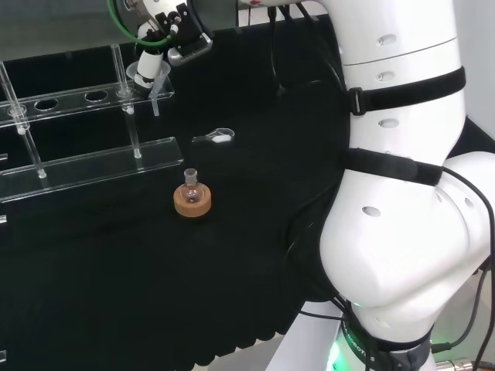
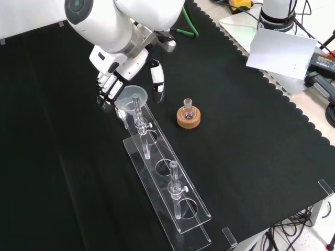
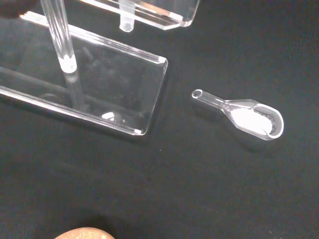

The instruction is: Pick up the funnel from the transparent funnel stand.

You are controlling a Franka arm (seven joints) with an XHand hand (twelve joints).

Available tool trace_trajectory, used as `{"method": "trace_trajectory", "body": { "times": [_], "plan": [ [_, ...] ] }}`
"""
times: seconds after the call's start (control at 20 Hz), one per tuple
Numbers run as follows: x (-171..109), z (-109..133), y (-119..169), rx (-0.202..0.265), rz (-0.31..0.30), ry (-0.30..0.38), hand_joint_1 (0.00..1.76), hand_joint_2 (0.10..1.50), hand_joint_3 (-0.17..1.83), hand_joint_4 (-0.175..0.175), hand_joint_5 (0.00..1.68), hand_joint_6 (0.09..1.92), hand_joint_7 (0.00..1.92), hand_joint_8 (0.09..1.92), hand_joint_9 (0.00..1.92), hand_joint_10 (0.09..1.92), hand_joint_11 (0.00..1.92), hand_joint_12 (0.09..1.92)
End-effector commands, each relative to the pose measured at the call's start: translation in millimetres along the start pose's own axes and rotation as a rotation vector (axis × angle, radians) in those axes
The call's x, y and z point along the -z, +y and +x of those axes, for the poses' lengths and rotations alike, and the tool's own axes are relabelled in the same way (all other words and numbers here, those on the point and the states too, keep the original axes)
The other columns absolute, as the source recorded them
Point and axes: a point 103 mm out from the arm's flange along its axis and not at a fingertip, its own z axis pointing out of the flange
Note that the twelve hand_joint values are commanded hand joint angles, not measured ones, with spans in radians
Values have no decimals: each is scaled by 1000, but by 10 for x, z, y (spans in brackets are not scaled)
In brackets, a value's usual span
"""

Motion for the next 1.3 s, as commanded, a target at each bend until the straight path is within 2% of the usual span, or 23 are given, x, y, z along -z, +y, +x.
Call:
{"method": "trace_trajectory", "body": {
  "times": [0.05, 0.55, 0.9, 1.1, 1.3],
  "plan": [
    [-43, -55, 37, 3, 12, 5, 614, 644, 297, 43, 184, 87, 0, 462, 148, 917, 271, 1509],
    [16, -17, 41, 11, 38, -2, 605, 649, 306, 39, 189, 87, 0, 506, 185, 910, 285, 1500],
    [28, 51, 43, 1, 28, -19, 601, 646, 317, 36, 194, 87, 0, 552, 205, 896, 308, 1491],
    [35, 12, 66, -2, 0, -35, 601, 646, 340, 22, 253, 87, 64, 650, 298, 845, 379, 1443],
    [61, 30, 51, -41, -83, -81, 648, 668, 389, -13, 495, 87, 332, 698, 549, 688, 528, 1350]
  ]
}}
